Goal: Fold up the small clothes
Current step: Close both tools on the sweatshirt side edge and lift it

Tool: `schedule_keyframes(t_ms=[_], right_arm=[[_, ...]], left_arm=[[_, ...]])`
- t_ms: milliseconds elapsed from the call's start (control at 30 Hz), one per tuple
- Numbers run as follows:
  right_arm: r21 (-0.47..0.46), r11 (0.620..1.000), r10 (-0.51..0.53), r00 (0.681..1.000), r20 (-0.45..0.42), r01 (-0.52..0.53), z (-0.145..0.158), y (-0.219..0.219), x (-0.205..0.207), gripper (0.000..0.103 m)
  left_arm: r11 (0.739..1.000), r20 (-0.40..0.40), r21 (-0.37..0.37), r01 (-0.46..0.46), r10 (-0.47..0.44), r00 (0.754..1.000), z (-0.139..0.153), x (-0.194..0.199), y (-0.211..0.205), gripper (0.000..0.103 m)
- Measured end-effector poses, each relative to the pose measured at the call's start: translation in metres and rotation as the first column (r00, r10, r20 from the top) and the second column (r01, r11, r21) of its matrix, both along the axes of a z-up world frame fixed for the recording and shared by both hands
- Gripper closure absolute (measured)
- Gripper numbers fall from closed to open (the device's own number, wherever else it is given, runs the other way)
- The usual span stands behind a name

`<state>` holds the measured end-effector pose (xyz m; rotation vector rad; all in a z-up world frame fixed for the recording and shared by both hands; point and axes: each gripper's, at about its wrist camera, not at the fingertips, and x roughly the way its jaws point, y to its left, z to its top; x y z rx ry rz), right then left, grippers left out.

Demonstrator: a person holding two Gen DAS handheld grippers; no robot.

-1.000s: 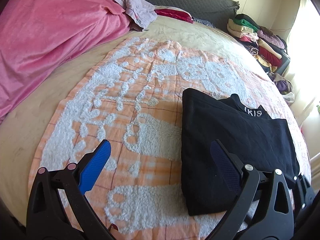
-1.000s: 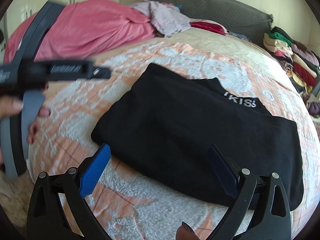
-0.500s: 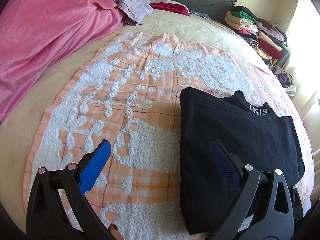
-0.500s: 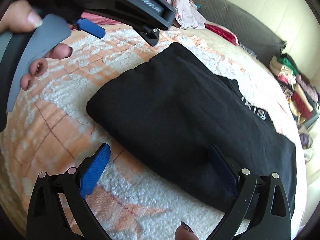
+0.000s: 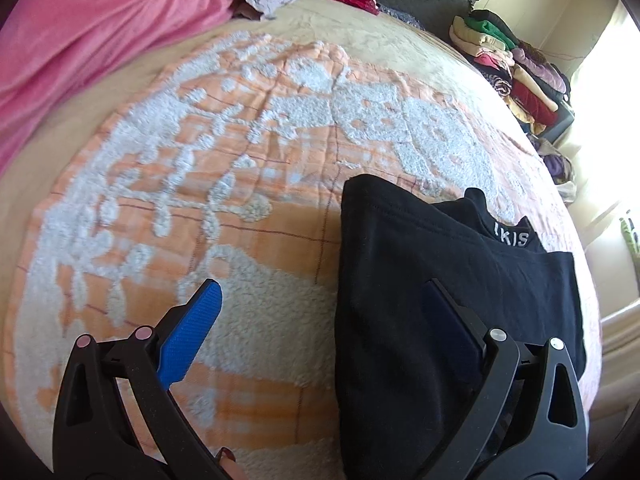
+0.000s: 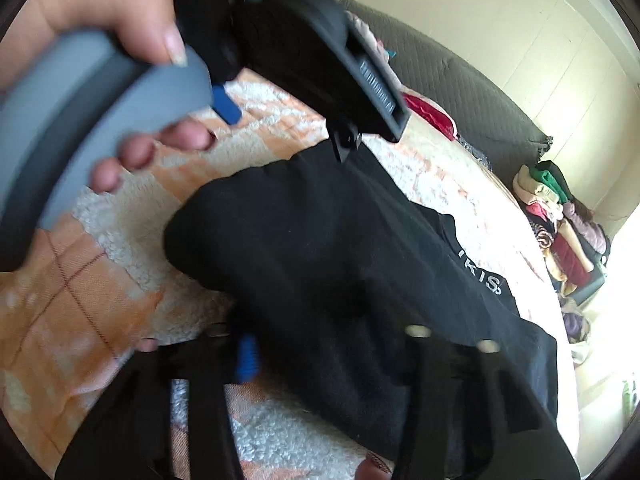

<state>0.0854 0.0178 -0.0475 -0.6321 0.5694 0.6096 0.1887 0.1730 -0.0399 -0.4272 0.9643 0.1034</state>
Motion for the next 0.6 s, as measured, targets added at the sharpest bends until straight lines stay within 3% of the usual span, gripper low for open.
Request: schedule_keyframes(t_ms=[200, 400, 433, 533, 600], right_arm=[[0.121, 0.992, -0.030, 1.000, -0.002, 0.030, 0.019, -0.022, -0.005, 0.094], [0.195, 0.978, -0.075, 0.997, 0.013, 0.071, 0.036, -0.045, -0.005, 0.095], [0.210, 0.975, -0.083, 0.996, 0.016, 0.078, 0.039, -0.049, -0.006, 0.095], [0.254, 0.962, -0.105, 0.994, 0.016, 0.098, 0.048, -0.062, -0.006, 0.095], [0.277, 0.954, -0.130, 0.991, 0.020, 0.120, 0.053, -0.071, -0.005, 0.095]], left_arm=[[0.987, 0.006, -0.160, 0.026, -0.026, 1.000, -0.005, 0.009, -0.006, 0.010], [0.974, 0.062, -0.218, 0.060, -0.047, 0.997, 0.010, 0.014, -0.023, 0.010], [0.973, 0.066, -0.222, 0.066, -0.053, 0.996, 0.013, 0.016, -0.027, 0.013], [0.966, 0.073, -0.241, 0.093, -0.078, 0.994, 0.020, 0.021, -0.040, 0.041], [0.969, 0.076, -0.220, 0.111, -0.096, 0.992, 0.026, 0.024, -0.053, 0.053]])
